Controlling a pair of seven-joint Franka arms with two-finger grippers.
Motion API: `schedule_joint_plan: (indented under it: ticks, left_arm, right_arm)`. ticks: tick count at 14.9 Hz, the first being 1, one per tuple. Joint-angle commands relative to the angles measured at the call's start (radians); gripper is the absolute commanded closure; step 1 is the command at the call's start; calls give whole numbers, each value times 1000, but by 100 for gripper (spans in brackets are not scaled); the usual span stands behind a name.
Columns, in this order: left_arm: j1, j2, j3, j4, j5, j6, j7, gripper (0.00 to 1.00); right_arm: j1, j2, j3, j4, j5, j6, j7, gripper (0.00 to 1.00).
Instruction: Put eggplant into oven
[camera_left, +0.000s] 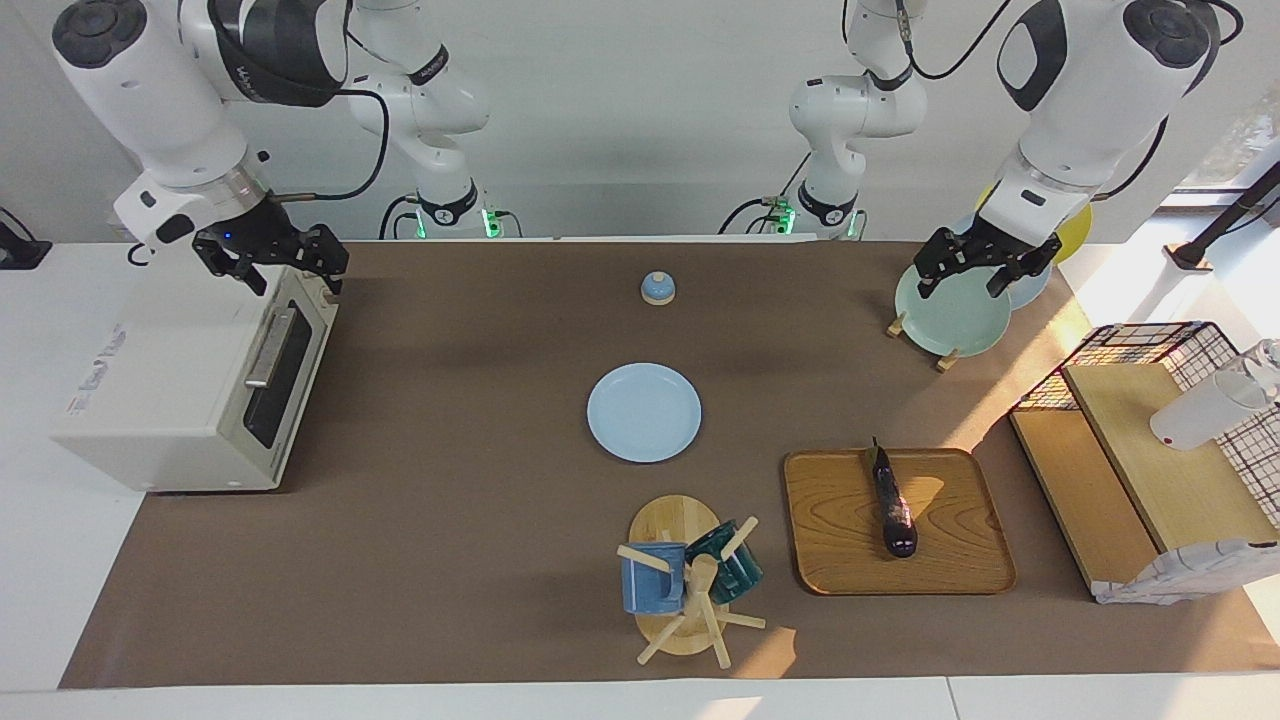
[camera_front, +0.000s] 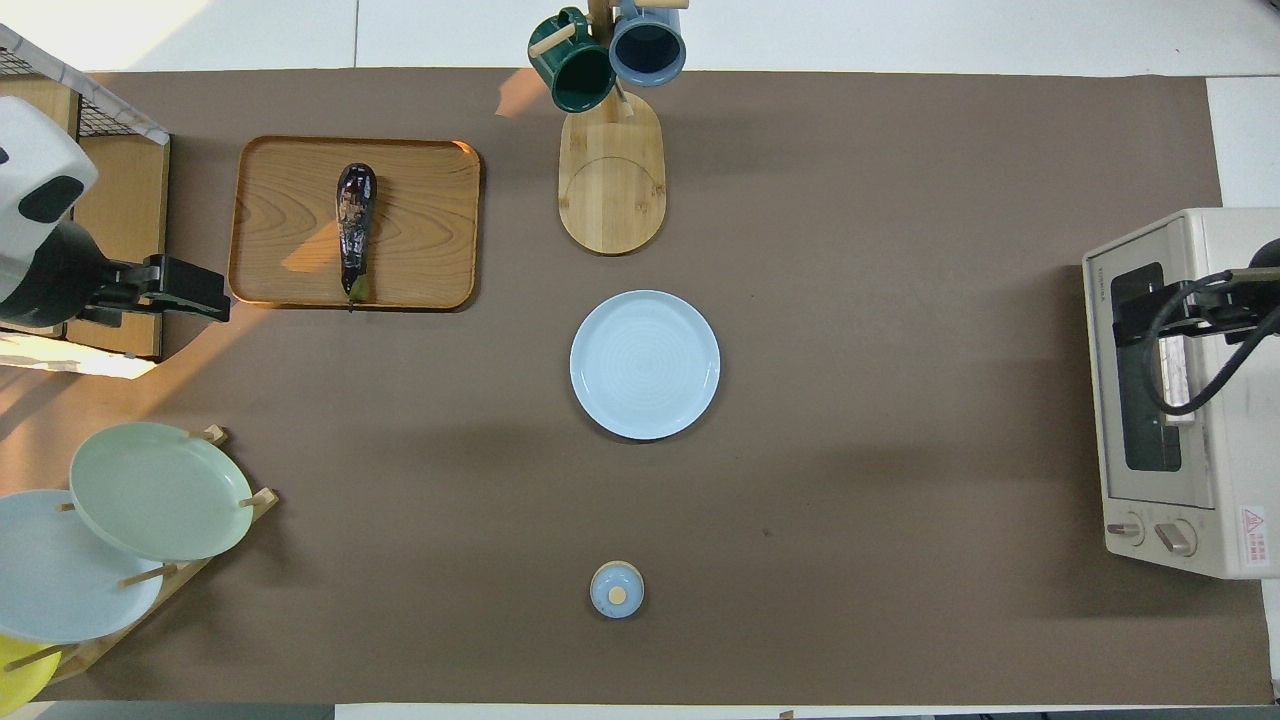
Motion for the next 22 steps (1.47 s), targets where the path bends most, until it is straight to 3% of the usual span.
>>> schedule_joint_plan:
  ticks: [1, 3, 9, 12, 18, 21, 22]
  left_arm:
    - [-13, -8, 8, -25, 11, 47, -11, 0]
    - [-13, 33, 8, -20, 1, 101, -9, 0]
    - [-13, 279, 7, 30, -12, 306, 20, 0]
    - [-13, 357, 7, 27, -12, 412, 70, 0]
    - [-23, 484, -7, 29, -10, 571, 132, 0]
    - [-21, 512, -7, 30, -10, 593, 191, 0]
    - [-21, 521, -7, 29, -12, 607, 208, 0]
  right_arm:
    - [-2, -14, 6, -12, 24, 10, 6, 0]
    - [-2, -17, 6, -12, 24, 8, 6, 0]
    - [-4, -21, 5, -12, 25, 11, 6, 0]
    - [-4, -21, 5, -14, 25, 10, 6, 0]
    - [-8, -24, 3, -14, 25, 8, 6, 0]
    - [-18, -24, 3, -17, 25, 19, -3, 0]
    - [-19, -26, 0, -29, 25, 51, -4, 5]
